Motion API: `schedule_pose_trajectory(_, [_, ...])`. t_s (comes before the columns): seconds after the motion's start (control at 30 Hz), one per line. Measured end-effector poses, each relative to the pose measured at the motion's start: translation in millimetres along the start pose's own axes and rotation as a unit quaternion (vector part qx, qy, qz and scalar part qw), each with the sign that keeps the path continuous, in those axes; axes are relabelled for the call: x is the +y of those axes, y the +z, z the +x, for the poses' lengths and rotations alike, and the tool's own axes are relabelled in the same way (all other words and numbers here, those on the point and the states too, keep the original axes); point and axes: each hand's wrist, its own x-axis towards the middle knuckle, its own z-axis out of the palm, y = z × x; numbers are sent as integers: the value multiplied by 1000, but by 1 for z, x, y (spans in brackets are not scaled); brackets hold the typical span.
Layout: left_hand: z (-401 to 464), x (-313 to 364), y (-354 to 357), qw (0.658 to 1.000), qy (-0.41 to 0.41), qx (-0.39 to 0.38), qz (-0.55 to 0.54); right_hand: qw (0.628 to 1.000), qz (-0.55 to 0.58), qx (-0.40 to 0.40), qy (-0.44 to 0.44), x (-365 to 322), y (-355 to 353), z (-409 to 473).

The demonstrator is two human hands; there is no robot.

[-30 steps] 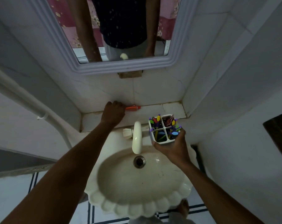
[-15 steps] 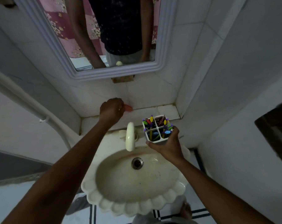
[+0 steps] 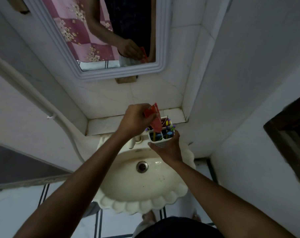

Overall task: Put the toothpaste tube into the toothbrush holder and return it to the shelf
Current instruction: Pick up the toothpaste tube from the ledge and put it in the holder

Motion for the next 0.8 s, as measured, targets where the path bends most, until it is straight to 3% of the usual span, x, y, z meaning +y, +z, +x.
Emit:
schedule_pose_trajectory(0.2, [-10,-9,30,976,-20,-42,211,1000,-17,-16,-8,7,-5,3])
schedule_pose_trajectory(0.27, [-9,-15,34,970,-25,-71,233,999,-25,-20,-5,8,-4,5])
schedule_pose_trajectory(0.4, [-6,-25,40,969,-40,-111,217,999,-36,-18,-1,8,-2,7])
schedule_pose_trajectory(0.6, [-11,-27,39,966,6,-127,226,999,-35,22,-6,3,3,5])
schedule_pose_trajectory(0.8, [-14,-48,32,996,-84,1,28,997,-15,69,-13,-2,9,7])
